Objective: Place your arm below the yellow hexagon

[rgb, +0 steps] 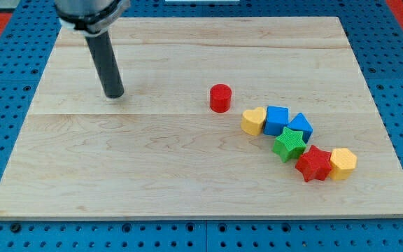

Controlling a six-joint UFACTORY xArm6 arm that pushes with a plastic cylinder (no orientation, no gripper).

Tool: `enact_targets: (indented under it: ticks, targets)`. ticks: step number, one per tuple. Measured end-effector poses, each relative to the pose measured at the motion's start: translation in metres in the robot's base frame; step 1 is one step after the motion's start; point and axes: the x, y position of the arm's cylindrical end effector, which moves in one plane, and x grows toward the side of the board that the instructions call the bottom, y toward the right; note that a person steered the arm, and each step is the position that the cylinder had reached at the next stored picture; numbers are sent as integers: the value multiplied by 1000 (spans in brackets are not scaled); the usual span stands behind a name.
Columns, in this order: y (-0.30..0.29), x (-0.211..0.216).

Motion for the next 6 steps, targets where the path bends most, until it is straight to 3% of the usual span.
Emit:
enact_targets:
  ticks: [2,4,6]
  targets:
    - [10,87]
    - [128,179]
    - [240,179]
